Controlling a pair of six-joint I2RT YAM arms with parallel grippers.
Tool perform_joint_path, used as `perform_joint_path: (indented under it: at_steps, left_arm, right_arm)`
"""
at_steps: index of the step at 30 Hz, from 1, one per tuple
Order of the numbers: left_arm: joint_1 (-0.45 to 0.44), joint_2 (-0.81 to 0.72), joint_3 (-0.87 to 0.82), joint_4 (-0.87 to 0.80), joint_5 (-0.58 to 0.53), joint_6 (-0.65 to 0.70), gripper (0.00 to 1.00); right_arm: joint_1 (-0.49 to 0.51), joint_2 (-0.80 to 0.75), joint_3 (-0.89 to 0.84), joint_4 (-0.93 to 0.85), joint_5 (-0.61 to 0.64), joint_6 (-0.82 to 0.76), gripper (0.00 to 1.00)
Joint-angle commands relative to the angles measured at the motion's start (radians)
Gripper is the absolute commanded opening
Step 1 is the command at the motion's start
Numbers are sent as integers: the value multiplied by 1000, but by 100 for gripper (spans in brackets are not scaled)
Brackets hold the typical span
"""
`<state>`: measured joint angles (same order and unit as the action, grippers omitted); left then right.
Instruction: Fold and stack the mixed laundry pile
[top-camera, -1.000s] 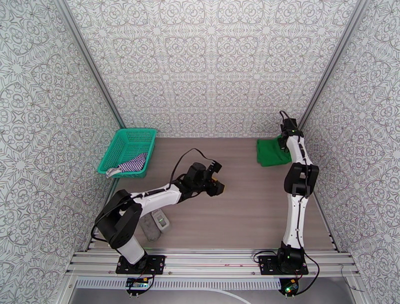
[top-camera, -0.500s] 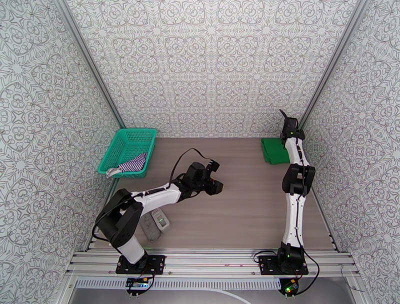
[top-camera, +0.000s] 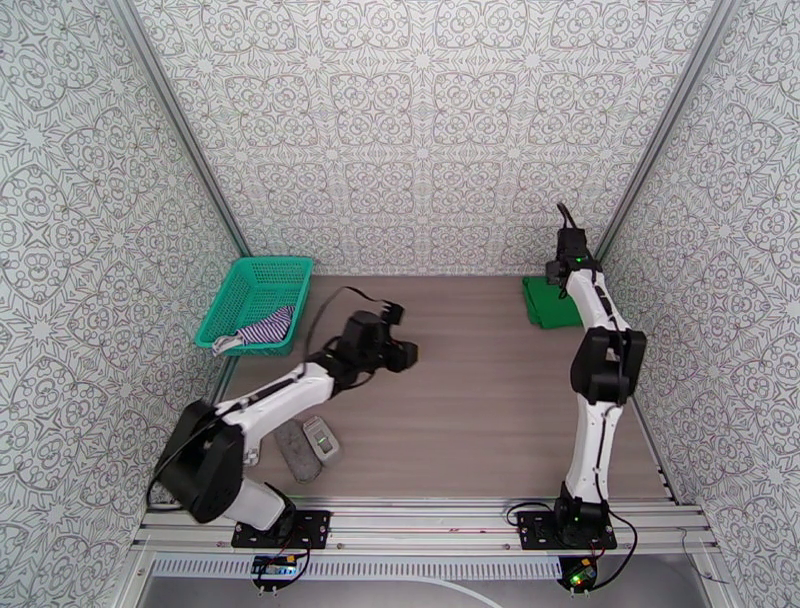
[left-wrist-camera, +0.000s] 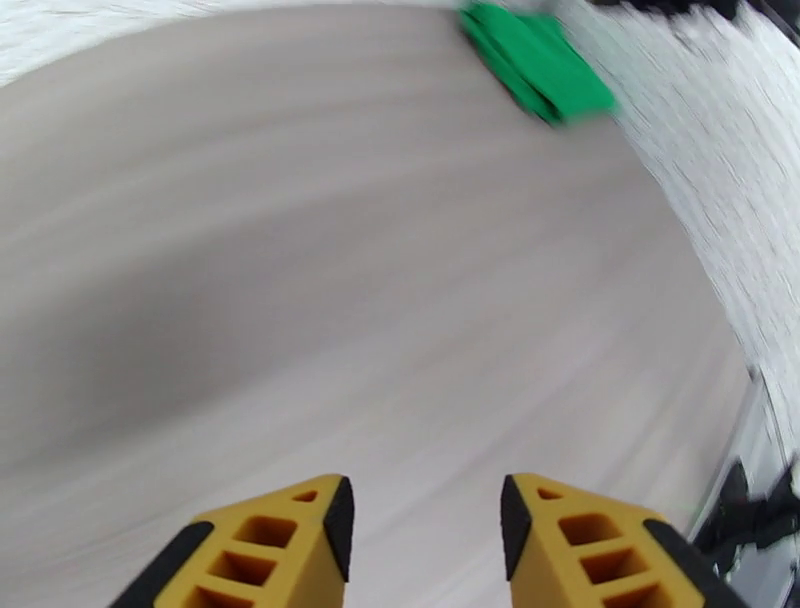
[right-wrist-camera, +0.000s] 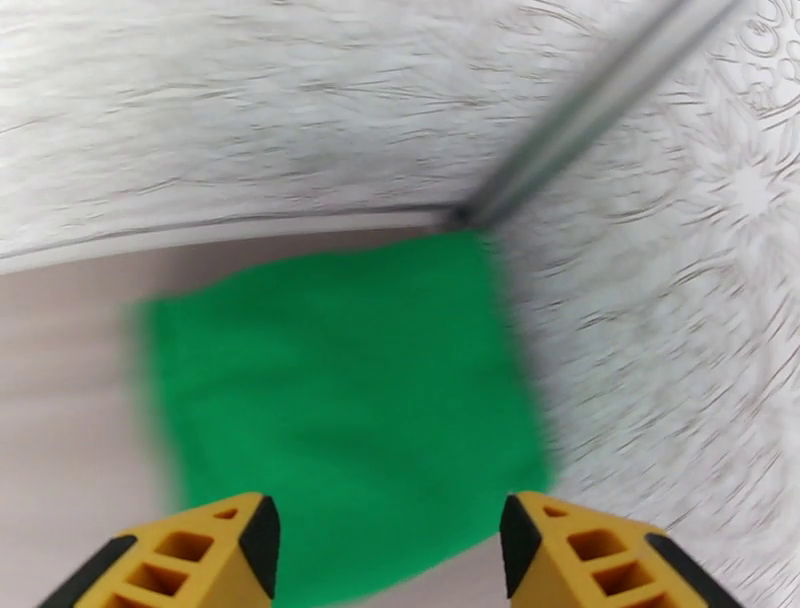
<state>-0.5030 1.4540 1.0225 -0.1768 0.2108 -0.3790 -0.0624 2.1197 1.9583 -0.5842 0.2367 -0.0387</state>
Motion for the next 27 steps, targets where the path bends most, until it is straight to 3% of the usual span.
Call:
perform_joint_path:
  at_steps: [1,7,11,13,19,27]
  left_arm:
    - [97,-86,73,-258,-115,-7,56]
    - [429,-101,206,-562,-225,10,64]
    - [639,-66,232,-598,-241,8,62]
    - [703,-35,233,-588,-241,6,62]
    - [782,107,287,-557,-215,19,63]
    - [783,249,353,-506,-178,6,52]
  right_arm:
    - [37,-213,-257,123,-279,190,63]
    - [154,-515,-631,264,-386,306,63]
    - [226,-621,-747,290,-394,335,63]
    - [247,-636,-754,265,-391,330,62]
    - [270,-666,-748,213,-383,311,61]
    - [275,-665,-754,196,-404,305,61]
